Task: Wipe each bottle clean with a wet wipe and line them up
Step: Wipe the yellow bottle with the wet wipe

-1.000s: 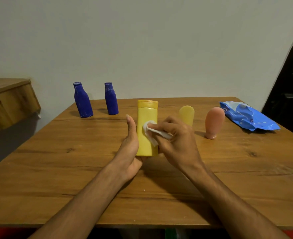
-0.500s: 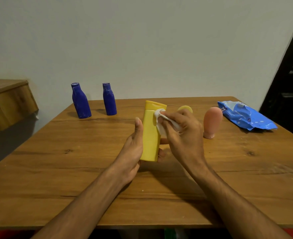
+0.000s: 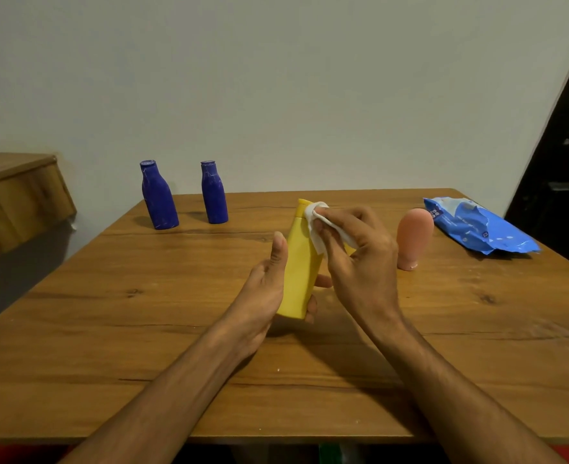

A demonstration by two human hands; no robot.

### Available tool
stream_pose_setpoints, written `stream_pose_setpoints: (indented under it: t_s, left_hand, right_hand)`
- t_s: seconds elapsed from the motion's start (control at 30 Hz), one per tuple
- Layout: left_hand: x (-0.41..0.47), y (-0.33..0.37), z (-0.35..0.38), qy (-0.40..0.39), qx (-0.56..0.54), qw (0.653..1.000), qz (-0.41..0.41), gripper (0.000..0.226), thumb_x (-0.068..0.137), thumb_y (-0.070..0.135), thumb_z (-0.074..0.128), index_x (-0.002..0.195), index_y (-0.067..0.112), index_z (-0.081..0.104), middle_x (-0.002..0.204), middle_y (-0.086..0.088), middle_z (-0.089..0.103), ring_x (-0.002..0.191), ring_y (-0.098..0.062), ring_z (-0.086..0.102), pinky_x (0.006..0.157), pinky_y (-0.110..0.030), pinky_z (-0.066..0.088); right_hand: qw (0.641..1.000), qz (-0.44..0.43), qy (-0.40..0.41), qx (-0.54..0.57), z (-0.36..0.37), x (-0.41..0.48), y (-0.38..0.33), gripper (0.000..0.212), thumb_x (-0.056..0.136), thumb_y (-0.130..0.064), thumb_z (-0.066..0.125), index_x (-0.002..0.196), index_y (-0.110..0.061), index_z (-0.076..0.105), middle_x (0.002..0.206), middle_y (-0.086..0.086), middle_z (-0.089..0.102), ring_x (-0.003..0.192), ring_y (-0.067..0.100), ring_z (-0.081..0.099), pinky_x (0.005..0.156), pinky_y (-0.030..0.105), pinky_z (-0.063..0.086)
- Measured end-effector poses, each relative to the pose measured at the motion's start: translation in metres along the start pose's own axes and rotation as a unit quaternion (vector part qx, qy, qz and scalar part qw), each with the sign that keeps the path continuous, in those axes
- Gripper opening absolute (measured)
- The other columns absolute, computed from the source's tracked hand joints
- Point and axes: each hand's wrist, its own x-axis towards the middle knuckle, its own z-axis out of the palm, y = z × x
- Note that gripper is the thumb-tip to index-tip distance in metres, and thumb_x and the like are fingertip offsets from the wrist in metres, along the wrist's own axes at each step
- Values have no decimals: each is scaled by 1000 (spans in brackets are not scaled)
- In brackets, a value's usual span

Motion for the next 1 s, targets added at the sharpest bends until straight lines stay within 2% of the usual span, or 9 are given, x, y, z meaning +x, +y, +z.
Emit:
stream_pose_setpoints:
  t_s: [0.17, 0.23, 0.3, 0.4, 0.5, 0.6, 0.77, 0.9, 1.0]
  left_hand:
    - [-1, 1, 2, 8, -26, 1000, 5, 66, 77, 71, 35, 115, 22, 58, 83, -3, 74, 72, -26, 63, 72, -42, 53]
    - [1, 1, 1, 23, -26, 999, 2, 67, 75, 73, 38, 116, 24, 59, 92, -8, 75, 82, -32, 66, 80, -46, 55]
    - [3, 3, -1, 51, -34, 998, -9, 70, 72, 76, 39, 117, 27, 60, 105, -10, 74, 101, -31, 69, 94, -52, 52]
    - [4, 7, -3, 65, -73, 995, -15, 70, 78, 74, 31, 119, 25, 60, 112, -10, 72, 108, -26, 68, 98, -51, 51]
    - [3, 6, -1, 57, -65, 996, -21, 71, 76, 77, 28, 120, 30, 58, 112, -10, 72, 107, -29, 68, 96, -55, 51]
    - [3, 4, 2, 43, -50, 997, -35, 78, 71, 80, 29, 129, 34, 53, 118, -10, 69, 107, -30, 68, 95, -55, 52]
    - [4, 3, 0, 53, -95, 993, -42, 79, 79, 79, 25, 131, 28, 54, 122, -12, 68, 113, -29, 65, 98, -55, 50]
    - [4, 3, 3, 44, -81, 995, -40, 74, 80, 78, 24, 119, 28, 62, 116, -18, 69, 101, -35, 66, 92, -52, 50]
    - [6, 1, 0, 42, -80, 995, -44, 75, 77, 79, 25, 121, 30, 60, 115, -16, 70, 100, -32, 67, 91, -51, 51]
  right_hand:
    - [1000, -1, 9, 8, 0, 0, 1, 24, 88, -9, 68, 112, -15, 70, 99, -3, 60, 92, 9, 59, 70, 33, 55]
    - [1000, -3, -29, 9, 2, -3, 2, 23, 87, -14, 69, 110, -15, 71, 99, -1, 60, 93, 13, 58, 71, 41, 55]
    - [996, -1, -90, 4, 4, -9, 0, 24, 86, -24, 69, 109, -17, 72, 100, -3, 61, 94, 17, 57, 73, 48, 53]
    - [986, -39, -156, -38, 8, -16, -3, 26, 85, -30, 66, 107, -20, 73, 98, -4, 64, 90, 21, 57, 73, 44, 49]
    - [993, -28, -108, -31, 7, -12, -2, 30, 85, -36, 60, 108, -19, 72, 97, -3, 64, 89, 16, 58, 72, 46, 50]
    - [997, -26, -63, -26, 5, -9, 2, 29, 87, -32, 62, 111, -20, 71, 97, -2, 62, 90, 16, 57, 70, 49, 51]
    - [986, -61, -135, -74, 8, -14, -3, 28, 84, -31, 64, 109, -21, 71, 97, -2, 63, 89, 23, 57, 71, 36, 47]
    - [999, 2, -52, -2, 5, -5, 5, 23, 89, -26, 66, 111, -21, 71, 98, -4, 63, 92, 13, 58, 72, 49, 51]
    - [997, 4, -74, -13, 8, -6, 5, 24, 88, -26, 66, 112, -21, 71, 99, -5, 61, 94, 15, 57, 74, 50, 51]
